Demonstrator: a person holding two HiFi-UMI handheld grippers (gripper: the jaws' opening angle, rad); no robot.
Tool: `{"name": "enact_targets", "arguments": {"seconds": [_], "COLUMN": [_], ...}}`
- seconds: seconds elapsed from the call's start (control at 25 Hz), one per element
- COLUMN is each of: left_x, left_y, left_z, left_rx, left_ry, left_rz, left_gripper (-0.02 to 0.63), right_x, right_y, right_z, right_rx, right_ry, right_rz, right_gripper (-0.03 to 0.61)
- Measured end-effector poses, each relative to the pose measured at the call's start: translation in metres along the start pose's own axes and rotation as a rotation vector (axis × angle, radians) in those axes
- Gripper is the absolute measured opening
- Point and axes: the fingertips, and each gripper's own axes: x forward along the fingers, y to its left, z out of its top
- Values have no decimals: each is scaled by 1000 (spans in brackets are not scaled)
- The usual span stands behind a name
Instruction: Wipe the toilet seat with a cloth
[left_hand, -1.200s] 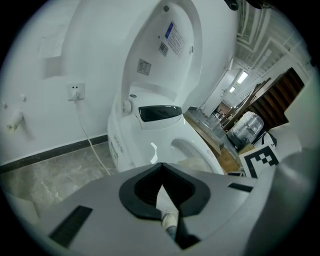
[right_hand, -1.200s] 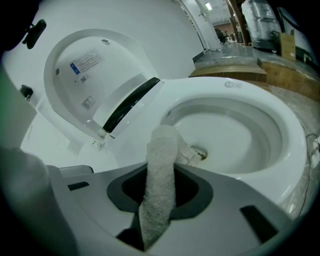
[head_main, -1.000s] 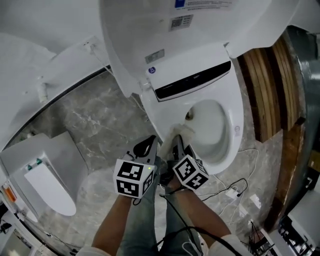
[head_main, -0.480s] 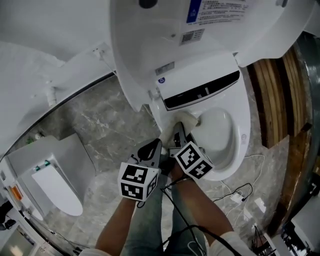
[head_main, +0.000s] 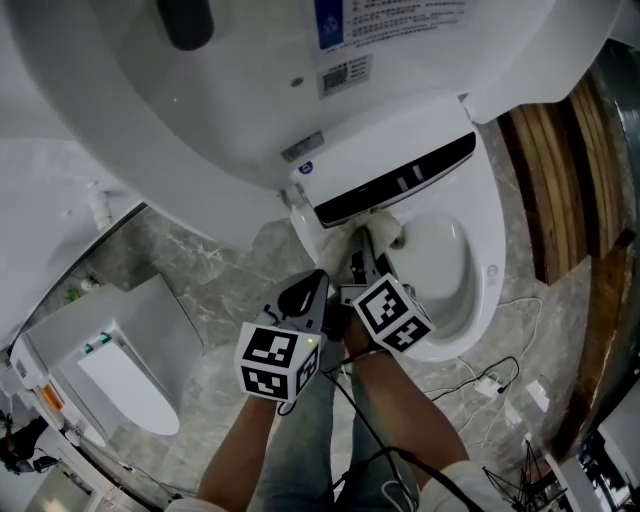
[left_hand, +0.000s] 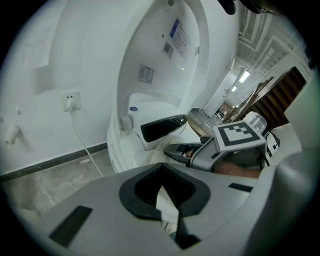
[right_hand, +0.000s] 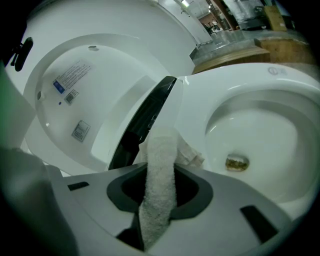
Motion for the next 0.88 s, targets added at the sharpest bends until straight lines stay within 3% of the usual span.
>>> {"name": "enact_targets", "arguments": {"seconds": [0.28,0.88], "left_x": [16,61], "left_y": [-12,-64], "left_z": [6,20], "left_rx": [4,66], "left_ry": [16,53], "left_rz": [-14,-87], "left_gripper": [11,11], "right_x": [7,22], "right_y": [-21,-80], "right_z": [39,163], "right_rx": [12,18], "right_ry": [-57,-161], "right_rz": [-28,-101], "right_gripper": [101,101]}}
